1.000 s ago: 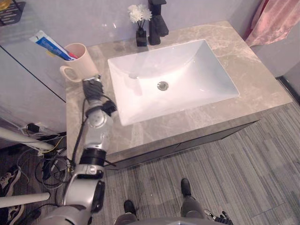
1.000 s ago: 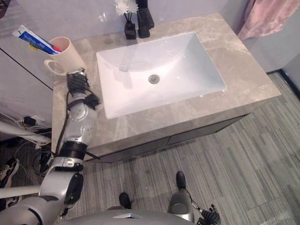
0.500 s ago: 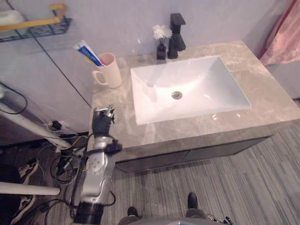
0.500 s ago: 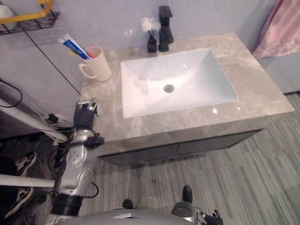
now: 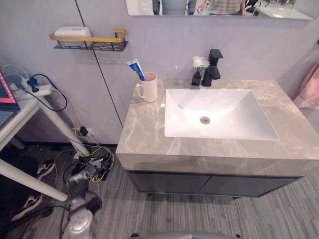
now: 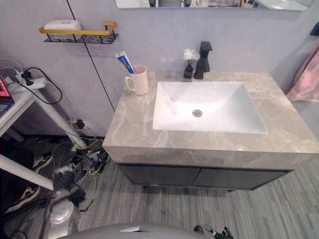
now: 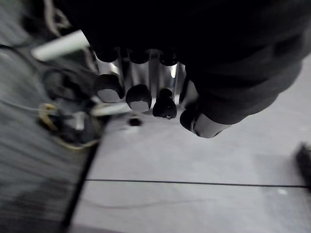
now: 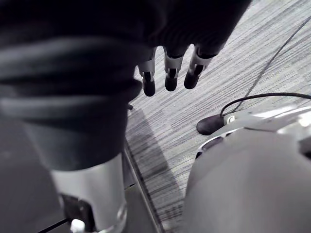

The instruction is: Organize washtable

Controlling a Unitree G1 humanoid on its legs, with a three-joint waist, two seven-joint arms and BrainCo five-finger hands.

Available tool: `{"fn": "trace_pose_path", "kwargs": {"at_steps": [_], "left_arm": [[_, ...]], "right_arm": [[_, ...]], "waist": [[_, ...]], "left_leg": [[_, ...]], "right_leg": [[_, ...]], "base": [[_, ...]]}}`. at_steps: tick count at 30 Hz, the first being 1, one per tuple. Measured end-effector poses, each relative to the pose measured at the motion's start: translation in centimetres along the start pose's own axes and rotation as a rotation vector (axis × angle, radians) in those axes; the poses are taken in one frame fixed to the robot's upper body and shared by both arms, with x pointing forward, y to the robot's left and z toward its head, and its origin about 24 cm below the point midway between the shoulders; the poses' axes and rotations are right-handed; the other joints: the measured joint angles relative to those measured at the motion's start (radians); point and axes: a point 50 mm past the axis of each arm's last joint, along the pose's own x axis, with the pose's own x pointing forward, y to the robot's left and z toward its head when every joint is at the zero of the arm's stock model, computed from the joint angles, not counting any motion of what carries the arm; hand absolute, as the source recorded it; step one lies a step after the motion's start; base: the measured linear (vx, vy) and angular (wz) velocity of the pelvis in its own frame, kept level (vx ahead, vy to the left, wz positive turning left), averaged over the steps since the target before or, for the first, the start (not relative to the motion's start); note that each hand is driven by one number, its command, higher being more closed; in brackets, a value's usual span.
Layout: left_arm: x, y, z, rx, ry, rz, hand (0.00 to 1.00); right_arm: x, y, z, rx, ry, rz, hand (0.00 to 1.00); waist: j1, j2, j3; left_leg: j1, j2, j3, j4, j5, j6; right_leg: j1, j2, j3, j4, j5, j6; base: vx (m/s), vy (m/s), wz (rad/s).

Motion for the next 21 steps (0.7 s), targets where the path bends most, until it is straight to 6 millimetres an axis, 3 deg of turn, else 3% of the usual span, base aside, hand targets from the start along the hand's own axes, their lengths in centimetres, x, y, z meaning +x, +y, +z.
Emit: {"fn": "trace_pose_path", "kwargs": {"at_steps": [4, 6, 7, 8, 14, 21], "left_arm": [[-1.6, 0.8, -6.1, 0.092, 0.287, 0.0, 1.0], [-3.5, 1.4, -9.6, 0.132, 0.475, -0.018, 1.0], [-3.8, 1.5, -10.2, 0.135, 0.507, -0.023, 1.0], [-4.5, 1.4, -11.0, 0.137, 0.554, -0.035, 0.0], [-5.5, 1.7, -12.8, 0.162, 0.696, -0.092, 0.0], [-5.9, 1.6, -13.3, 0.198, 0.75, -0.142, 0.0]], "right_arm": [[0.0, 0.5, 0.1, -0.008, 0.0, 0.016, 0.0], [0.1, 0.6, 0.0, -0.009, 0.008, 0.017, 0.0], [0.1, 0.6, -0.1, -0.008, 0.016, 0.015, 0.0], [0.1, 0.4, -0.3, -0.01, 0.028, 0.009, 0.0], [0.1, -0.3, -0.9, -0.003, 0.065, -0.014, 0.0], [0.2, -0.6, -1.5, -0.009, 0.114, -0.013, 0.0]], "waist": [[-0.001, -0.013, -0.012], [-0.006, -0.015, -0.013], [-0.006, -0.015, -0.013], [-0.007, -0.014, -0.014], [-0.008, -0.005, -0.011], [-0.01, -0.007, -0.013]], "left_leg": [[0.021, 0.0, 0.01, -0.015, 0.004, -0.001], [0.049, 0.0, 0.025, -0.022, 0.004, -0.001], [0.054, 0.0, 0.027, -0.022, 0.003, -0.001], [0.056, 0.0, 0.028, -0.022, 0.002, -0.001], [0.067, 0.0, 0.029, -0.025, 0.001, -0.003], [0.075, 0.0, 0.036, -0.027, -0.009, -0.003]], "right_leg": [[0.007, 0.001, 0.009, 0.0, -0.002, 0.002], [0.019, 0.001, 0.021, 0.0, -0.003, 0.004], [0.02, 0.001, 0.022, 0.0, -0.004, 0.005], [0.02, 0.001, 0.026, 0.0, -0.005, 0.006], [0.017, 0.001, 0.039, 0.028, -0.02, 0.01], [0.011, 0.0, 0.042, 0.036, -0.028, 0.015]], "base": [[0.01, -0.005, -0.08], [0.01, -0.006, -0.18], [0.0, -0.006, -0.1], [0.0, -0.005, -0.05], [0.01, 0.001, -0.02], [0.0, 0.004, -0.03]]}}
